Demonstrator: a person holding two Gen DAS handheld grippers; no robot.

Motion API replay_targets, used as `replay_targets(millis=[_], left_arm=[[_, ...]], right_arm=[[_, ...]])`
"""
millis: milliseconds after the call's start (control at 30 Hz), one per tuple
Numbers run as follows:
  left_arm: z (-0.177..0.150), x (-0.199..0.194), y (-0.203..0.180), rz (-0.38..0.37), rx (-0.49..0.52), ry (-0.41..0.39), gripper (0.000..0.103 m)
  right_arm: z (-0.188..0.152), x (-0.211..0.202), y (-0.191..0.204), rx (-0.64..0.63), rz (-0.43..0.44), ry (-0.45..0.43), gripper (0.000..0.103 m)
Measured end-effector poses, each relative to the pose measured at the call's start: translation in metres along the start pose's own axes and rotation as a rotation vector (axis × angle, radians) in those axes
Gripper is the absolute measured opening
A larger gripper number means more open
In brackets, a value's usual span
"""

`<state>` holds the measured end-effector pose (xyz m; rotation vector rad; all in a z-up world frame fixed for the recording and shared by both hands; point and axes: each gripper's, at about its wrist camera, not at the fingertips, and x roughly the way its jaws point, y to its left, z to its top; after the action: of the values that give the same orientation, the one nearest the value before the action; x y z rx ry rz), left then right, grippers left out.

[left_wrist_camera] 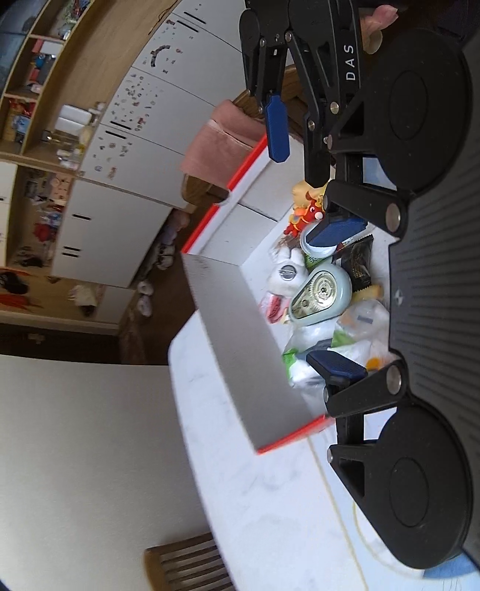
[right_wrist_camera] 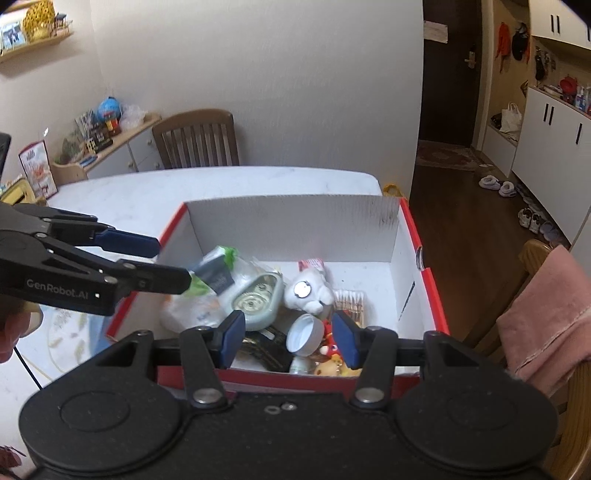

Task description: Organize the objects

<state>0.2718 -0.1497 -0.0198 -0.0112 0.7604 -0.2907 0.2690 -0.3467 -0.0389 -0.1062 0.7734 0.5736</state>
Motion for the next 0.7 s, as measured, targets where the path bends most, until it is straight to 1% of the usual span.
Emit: replay_targets(millis=[33, 67, 100, 133, 233, 300, 367, 467, 567, 600, 633, 667, 700], left_arm=[[0.000, -0.006, 0.000, 0.002, 0.006, -0.013, 0.062], [-0.001, -0.013, -0.001, 0.005, 0.011, -0.024, 0.067], [-0.001, -0.018, -0.001, 0.007, 0.015, -0.035, 0.069], [-0.002, -0.023, 0.000, 0.008, 0.016, -0.045, 0.070], [-0.005, -0.037, 0.000, 0.027, 0.024, -0.060, 0.070], [-0.007, -0.044, 0.001, 0.033, 0.028, -0.060, 0.071], [-0.010, -0.049, 0.003, 0.039, 0.029, -0.060, 0.078], [-0.016, -0.056, 0.008, 0.048, 0.028, -0.059, 0.083], [-0.022, -0.061, 0.011, 0.055, 0.024, -0.060, 0.084], [-0.023, -0.063, 0.012, 0.053, 0.021, -0.059, 0.085], [-0.025, -0.064, 0.013, 0.049, 0.017, -0.059, 0.089], [-0.027, -0.066, 0.014, 0.043, 0.012, -0.059, 0.093], [-0.029, -0.067, 0.015, 0.038, 0.007, -0.061, 0.095]], right_arm=[[0.000, -0.003, 0.003, 0.005, -0.001, -0.006, 0.052], [-0.001, -0.006, 0.005, 0.010, -0.002, -0.012, 0.052], [-0.001, -0.009, 0.008, 0.016, -0.003, -0.016, 0.056], [-0.002, -0.012, 0.011, 0.020, -0.003, -0.022, 0.060], [-0.004, -0.020, 0.022, 0.019, -0.009, -0.043, 0.061], [-0.006, -0.026, 0.026, 0.031, -0.008, -0.054, 0.062], [-0.006, -0.029, 0.030, 0.047, -0.004, -0.061, 0.062], [-0.009, -0.035, 0.036, 0.063, -0.006, -0.073, 0.063], [-0.013, -0.039, 0.040, 0.082, -0.011, -0.083, 0.066], [-0.014, -0.040, 0.042, 0.087, -0.018, -0.085, 0.070], [-0.015, -0.041, 0.043, 0.092, -0.029, -0.089, 0.073], [-0.016, -0.042, 0.045, 0.097, -0.035, -0.096, 0.073], [-0.019, -0.044, 0.047, 0.101, -0.036, -0.101, 0.074]])
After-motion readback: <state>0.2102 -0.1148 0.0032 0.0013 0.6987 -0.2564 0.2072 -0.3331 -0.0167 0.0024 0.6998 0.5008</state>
